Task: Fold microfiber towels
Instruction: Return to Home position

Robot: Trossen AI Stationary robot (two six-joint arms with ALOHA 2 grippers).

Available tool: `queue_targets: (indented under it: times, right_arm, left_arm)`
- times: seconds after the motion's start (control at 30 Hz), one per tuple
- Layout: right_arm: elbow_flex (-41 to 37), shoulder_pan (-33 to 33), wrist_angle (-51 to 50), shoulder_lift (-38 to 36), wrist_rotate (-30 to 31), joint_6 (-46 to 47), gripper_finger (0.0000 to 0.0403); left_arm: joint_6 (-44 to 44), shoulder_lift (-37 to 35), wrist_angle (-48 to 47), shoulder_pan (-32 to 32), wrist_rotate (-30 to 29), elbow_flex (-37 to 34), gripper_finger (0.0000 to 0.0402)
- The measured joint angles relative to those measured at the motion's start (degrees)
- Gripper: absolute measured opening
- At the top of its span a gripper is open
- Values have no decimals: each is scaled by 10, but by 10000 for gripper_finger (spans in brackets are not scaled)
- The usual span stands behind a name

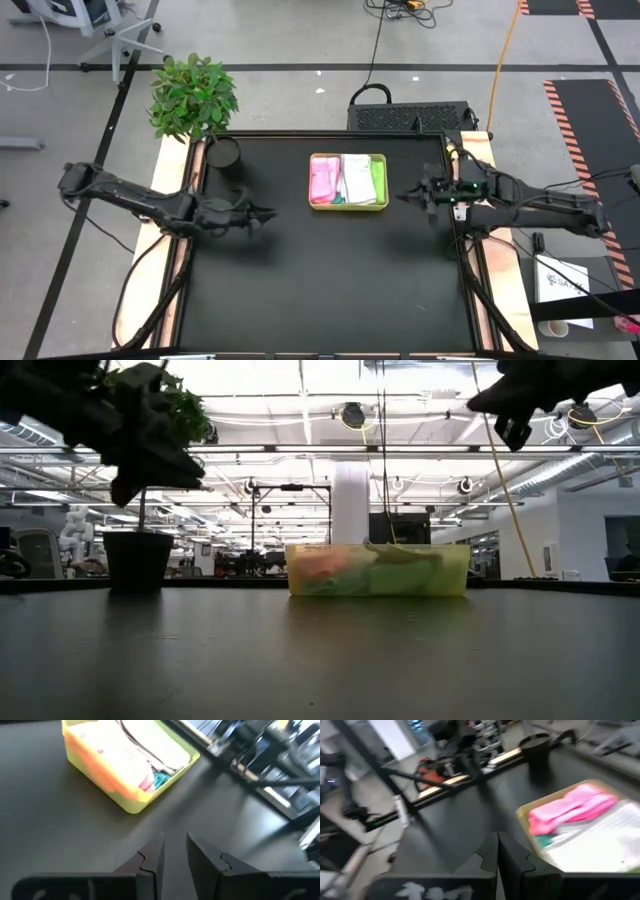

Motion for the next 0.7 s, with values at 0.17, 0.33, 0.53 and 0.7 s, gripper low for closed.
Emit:
queue_targets:
  times: [0.17, 0.33, 0.53, 0.7]
  right_arm:
    - [-24, 64, 0, -66, 52, 38, 0]
    - [-71, 138, -3, -150, 152, 58, 0]
    - [-165, 202, 45, -228, 214, 90, 0]
    - [-270, 224, 205, -263, 227, 66, 0]
  left_arm:
    - [-12, -82, 10, -11, -26, -53, 81]
    - [5, -138, -7, -10, -41, -62, 81]
    - [-21, -161, -63, -10, -44, -62, 81]
    - [-27, -158, -68, -9, -44, -62, 81]
